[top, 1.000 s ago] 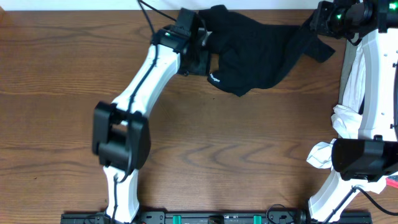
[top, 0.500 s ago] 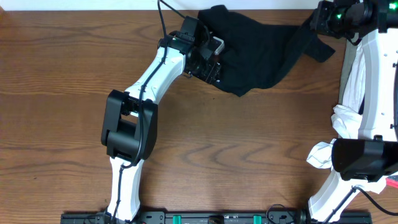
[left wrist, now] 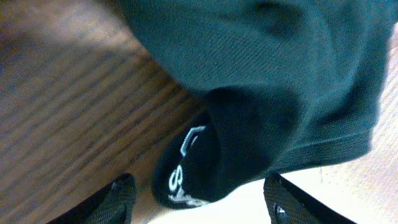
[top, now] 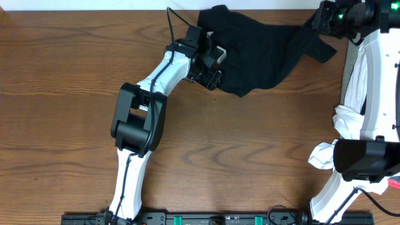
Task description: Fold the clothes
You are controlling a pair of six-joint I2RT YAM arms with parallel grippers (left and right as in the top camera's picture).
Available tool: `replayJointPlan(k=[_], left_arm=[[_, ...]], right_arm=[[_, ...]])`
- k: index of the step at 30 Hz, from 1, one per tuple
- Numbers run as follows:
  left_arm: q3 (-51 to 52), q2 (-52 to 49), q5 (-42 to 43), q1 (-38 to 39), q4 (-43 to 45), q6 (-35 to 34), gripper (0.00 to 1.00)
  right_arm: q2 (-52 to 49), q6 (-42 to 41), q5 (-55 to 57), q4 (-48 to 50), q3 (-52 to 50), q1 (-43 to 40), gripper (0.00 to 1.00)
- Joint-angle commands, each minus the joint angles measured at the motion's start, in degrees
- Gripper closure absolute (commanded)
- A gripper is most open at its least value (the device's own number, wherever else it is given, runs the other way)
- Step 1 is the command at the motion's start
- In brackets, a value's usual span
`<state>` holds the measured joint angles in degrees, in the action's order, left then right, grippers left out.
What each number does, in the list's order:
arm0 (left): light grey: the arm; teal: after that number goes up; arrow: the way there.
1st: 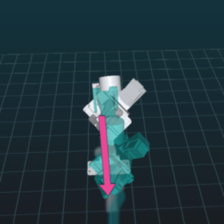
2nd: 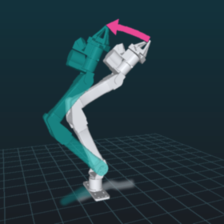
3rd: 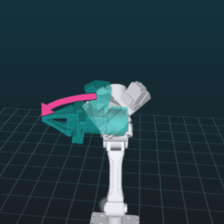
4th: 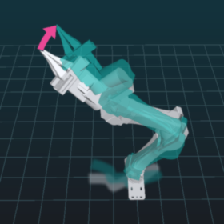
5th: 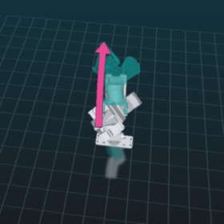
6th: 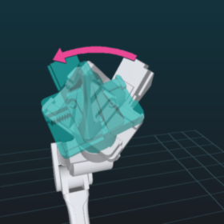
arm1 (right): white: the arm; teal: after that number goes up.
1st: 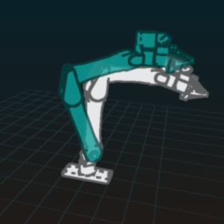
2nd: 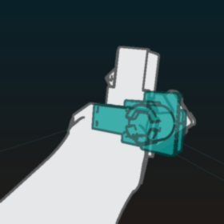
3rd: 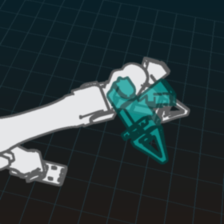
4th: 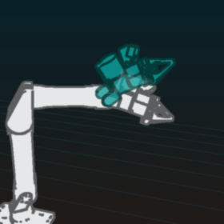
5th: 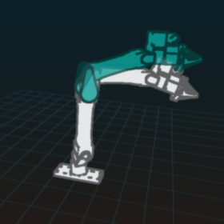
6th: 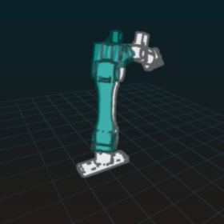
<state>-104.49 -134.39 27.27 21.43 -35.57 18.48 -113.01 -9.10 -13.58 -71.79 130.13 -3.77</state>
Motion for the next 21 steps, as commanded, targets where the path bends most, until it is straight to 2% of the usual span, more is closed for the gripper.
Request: replayJointPlan(k=[1, 2, 3, 4, 5, 10, 14, 21], left_arm=[[-0.2, 0.39, 0.66, -0.13, 0.07, 0.92, 0.36], [-0.2, 0.39, 0.66, -0.13, 0.04, 0.94, 0.42], [-0.2, 0.39, 0.63, -0.13, 0.0, 0.94, 0.55], [-0.2, 0.42, 0.63, -0.15, -0.11, 0.92, 0.81], [-0.2, 0.46, 0.63, -0.24, -0.15, 0.39, 0.93], [-0.22, 1.55, 0.63, -0.42, -0.15, -3.69, 0.94], [-0.26, 4.85, 0.61, -1.25, -1.49, -4.24, 0.94], [-0.42, 19.52, 0.59, -5.6, -11.98, -10.38, 0.94]], right_arm=[[0.17, 0.42, 0.72, 0.2, 0.5, 0.46, 0.99], [0.17, 0.42, 0.72, 0.2, 0.5, 0.48, 0.99], [0.17, 0.42, 0.72, 0.2, 0.5, 0.48, 0.99], [0.17, 0.39, 0.72, 0.2, 0.5, 0.48, 0.99], [0.17, 0.42, 0.72, 0.17, 0.5, 0.48, 0.99], [0.17, 0.42, 0.72, 0.15, 0.5, 0.48, 0.99], [0.17, 0.42, 0.7, -0.09, 0.5, 0.48, 0.99], [2.25, 1.05, 0.68, -0.35, 0.55, 0.46, 0.99]])
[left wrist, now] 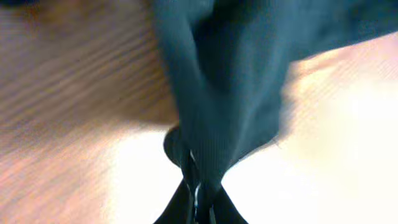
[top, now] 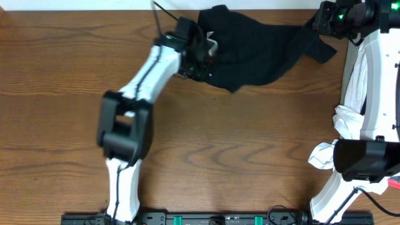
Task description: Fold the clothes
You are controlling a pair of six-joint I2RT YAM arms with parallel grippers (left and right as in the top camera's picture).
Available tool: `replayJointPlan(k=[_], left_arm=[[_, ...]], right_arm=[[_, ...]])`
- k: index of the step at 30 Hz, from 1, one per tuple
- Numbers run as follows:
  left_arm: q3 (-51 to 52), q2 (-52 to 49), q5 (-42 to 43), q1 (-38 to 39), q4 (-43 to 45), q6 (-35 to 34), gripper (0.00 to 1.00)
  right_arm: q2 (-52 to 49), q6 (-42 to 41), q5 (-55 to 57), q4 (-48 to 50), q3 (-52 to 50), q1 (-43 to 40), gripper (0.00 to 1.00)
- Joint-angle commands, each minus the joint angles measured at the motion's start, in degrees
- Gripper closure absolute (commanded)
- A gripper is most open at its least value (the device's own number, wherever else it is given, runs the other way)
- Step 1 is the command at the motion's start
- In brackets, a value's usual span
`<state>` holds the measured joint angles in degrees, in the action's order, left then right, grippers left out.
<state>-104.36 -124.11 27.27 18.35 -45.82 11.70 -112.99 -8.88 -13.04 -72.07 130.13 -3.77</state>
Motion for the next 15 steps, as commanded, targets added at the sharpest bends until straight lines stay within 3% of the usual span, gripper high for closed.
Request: replayJointPlan(k=[1, 5, 15], left_arm=[[-0.55, 12.24, 0.57, -3.58, -2.97, -4.92, 0.94], [-0.55, 23.65, 0.59, -7.5, -4.98, -11.19, 0.94], [-0.55, 50.14, -0.2, -12.85, -5.84, -19.23, 0.94]], right_arm=[[2.95, 0.83, 0.09, -0.22, 0.55, 0.48, 0.99], [7.08, 0.74, -0.55, -1.64, 0.55, 0.48, 0.99], [21.35, -0.26, -1.57, -7.13, 0.55, 0.48, 0.99]])
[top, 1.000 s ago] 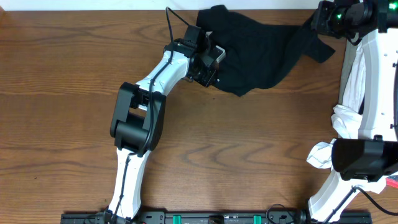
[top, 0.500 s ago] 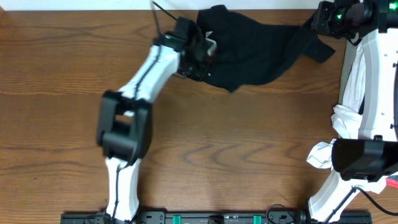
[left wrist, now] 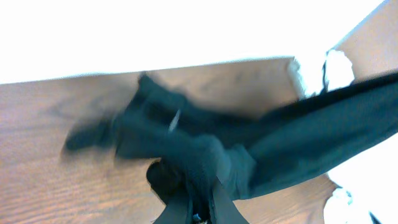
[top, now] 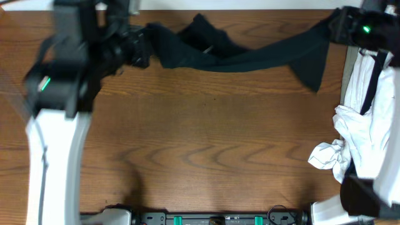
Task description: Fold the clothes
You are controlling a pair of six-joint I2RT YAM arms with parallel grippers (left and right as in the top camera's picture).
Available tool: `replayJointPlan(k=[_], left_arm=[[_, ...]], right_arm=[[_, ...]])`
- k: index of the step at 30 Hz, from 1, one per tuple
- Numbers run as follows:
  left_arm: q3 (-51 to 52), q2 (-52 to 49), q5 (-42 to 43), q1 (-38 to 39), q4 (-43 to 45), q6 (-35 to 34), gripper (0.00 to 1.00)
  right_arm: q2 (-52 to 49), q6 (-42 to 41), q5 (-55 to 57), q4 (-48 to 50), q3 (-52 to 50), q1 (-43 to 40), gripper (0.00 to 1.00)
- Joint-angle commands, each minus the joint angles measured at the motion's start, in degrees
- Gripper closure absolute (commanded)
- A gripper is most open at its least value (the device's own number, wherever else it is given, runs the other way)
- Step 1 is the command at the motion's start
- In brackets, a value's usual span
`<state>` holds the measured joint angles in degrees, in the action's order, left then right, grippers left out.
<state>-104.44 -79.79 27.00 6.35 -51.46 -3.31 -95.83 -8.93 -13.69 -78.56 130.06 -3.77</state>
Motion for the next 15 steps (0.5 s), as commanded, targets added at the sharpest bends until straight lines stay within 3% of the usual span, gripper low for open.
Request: replayJointPlan(k=[1, 5, 15], left_arm=[[-0.46, 8.13, -1.07, -0.96, -0.24, -5.27, 0.94], [-0.46, 17.11, -5.7, -0.98, -0.61, -9.55, 0.94], [-3.43, 33.0, -5.66, -0.98, -1.46, -17.62, 0.94]], right_arm=[[5.88, -0.22, -0.92, -1.05, 0.61, 0.48, 0.99], [13.29, -0.22, -0.92, -2.25, 0.61, 0.48, 0.99], [28.52, -0.22, -2.67, -4.39, 0.66, 0.48, 0.99]])
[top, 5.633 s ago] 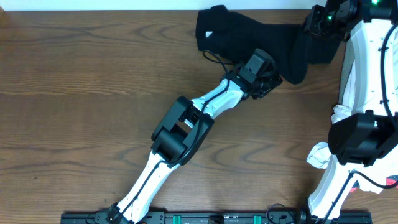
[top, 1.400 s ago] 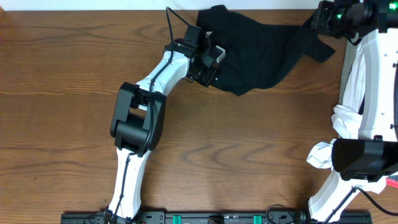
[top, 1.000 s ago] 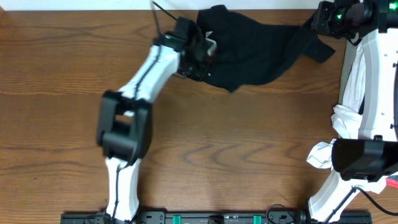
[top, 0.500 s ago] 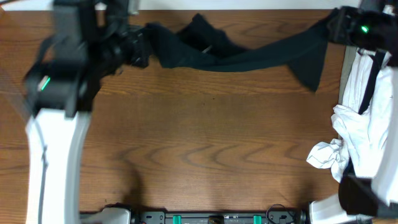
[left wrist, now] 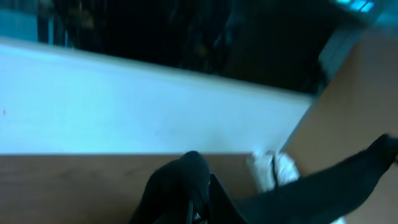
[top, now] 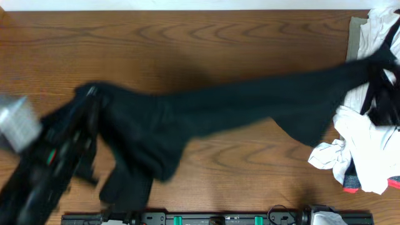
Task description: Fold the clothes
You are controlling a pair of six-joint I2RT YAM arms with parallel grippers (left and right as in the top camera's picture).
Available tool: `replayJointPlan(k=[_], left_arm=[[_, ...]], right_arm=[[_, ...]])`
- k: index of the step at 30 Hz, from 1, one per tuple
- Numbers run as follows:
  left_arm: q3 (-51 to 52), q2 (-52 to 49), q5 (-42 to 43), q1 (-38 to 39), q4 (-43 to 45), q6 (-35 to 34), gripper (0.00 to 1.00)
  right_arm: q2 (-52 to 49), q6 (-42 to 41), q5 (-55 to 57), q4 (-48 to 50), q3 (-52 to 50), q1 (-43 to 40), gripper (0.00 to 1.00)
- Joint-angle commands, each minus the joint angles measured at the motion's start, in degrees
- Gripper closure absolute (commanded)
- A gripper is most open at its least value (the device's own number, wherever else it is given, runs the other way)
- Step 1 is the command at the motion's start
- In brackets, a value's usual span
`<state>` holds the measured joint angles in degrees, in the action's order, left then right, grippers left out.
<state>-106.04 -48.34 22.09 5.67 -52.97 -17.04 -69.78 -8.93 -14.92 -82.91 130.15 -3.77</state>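
Note:
A black garment point(top: 237, 106) hangs stretched in the air across the table, from the left to the right edge. Its left end bunches and droops by my left gripper point(top: 92, 103), whose arm is blurred and close to the overhead camera. In the left wrist view the left gripper point(left wrist: 198, 214) is shut, with black cloth point(left wrist: 186, 186) pinched between its fingers. The garment's right end runs up to my right gripper point(top: 378, 62) at the frame's right edge. Its fingers are buried in the cloth.
A pile of white clothes point(top: 359, 144) lies at the right edge, with a bit of red point(top: 394, 182) under it. The pile also shows in the left wrist view point(left wrist: 273, 171). The wooden table point(top: 206, 37) spreads below. A black rail point(top: 219, 219) runs along the front.
The garment was stretched along the table's far edge; it now spans the middle, nearer the overhead camera. My left gripper, still shut on the cloth, is now at the lower left.
The left gripper stood open at the hem of the crumpled black garment at the far middle. Then it was shut on the cloth. Then the garment was pulled out long between both grippers along the far edge, and now it hangs raised across the table.

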Motion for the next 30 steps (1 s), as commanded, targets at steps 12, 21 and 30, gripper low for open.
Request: replayJointPlan(k=[12, 21, 30], left_arm=[[-3.1, -2.69, -6.38, -0.28, -6.78, -8.15, 0.94], [-4.81, -32.87, -4.07, -1.86, 1.7, -8.57, 0.94], [-26.71, -59.8, 30.27, -16.06, 19.12, -21.57, 0.94]], right_arm=[[1.16, -3.3, -2.08, -1.75, 0.57, 0.48, 0.99], [-18.4, -3.8, -4.48, 7.54, 0.57, 0.46, 0.99], [-29.88, -4.52, -6.38, 35.82, 0.72, -1.16, 0.99]])
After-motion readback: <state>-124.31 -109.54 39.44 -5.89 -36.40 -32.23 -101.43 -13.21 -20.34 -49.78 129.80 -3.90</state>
